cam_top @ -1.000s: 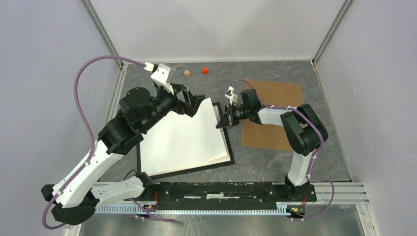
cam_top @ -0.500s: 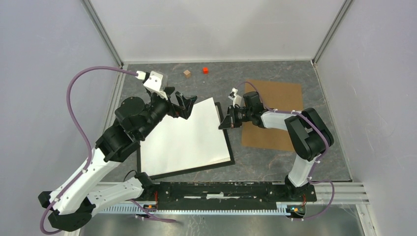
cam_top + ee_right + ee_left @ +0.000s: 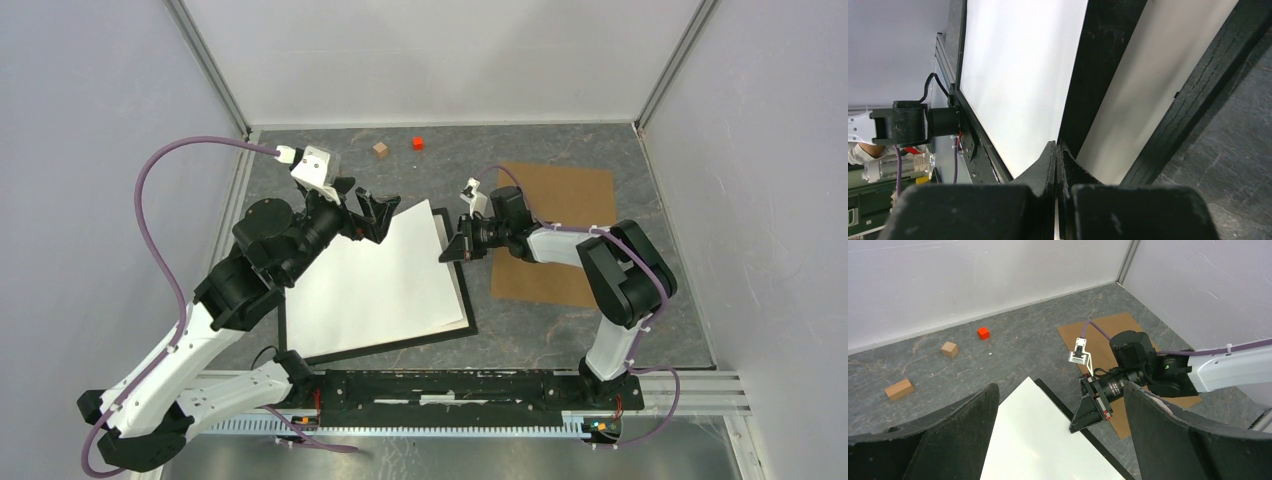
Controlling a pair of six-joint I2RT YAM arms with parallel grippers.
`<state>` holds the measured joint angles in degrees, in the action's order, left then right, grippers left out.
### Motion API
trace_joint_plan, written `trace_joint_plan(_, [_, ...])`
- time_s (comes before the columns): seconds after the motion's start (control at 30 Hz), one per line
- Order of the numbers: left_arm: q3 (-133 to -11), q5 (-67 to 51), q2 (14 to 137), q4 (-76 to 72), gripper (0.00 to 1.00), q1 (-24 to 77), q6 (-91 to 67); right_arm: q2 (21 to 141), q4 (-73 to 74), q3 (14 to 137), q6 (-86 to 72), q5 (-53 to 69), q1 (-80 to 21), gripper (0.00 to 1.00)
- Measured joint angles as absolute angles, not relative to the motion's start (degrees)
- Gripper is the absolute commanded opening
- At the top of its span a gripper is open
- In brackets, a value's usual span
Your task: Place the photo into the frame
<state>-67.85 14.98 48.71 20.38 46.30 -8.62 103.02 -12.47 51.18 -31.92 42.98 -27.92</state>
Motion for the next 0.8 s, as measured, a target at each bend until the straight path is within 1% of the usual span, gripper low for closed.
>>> trace_joint_plan(0.27, [-67.83, 14.94, 48.69, 20.38, 1.0, 46.3, -8.62, 103.02, -12.27, 51.16, -31.9, 41.67, -28.4, 0.0])
trace_joint_plan(0.33, [-67.83, 14.94, 48.69, 20.38, 1.0, 46.3, -8.62, 103.02, -11.53, 51.16, -31.59, 40.97, -28.38, 0.04])
trace_joint_plan(0.4, [-67.83, 14.92, 48.69, 20.38, 1.0, 46.3, -8.62, 103.0, -10.74, 51.16, -31.14, 40.14, -28.4, 0.06])
trace_joint_plan(0.8, [-67.83, 14.48, 48.69, 20.38, 1.0, 46.3, -8.62, 100.53, -7.51, 50.63, -29.41, 37.89, -29.43, 0.08])
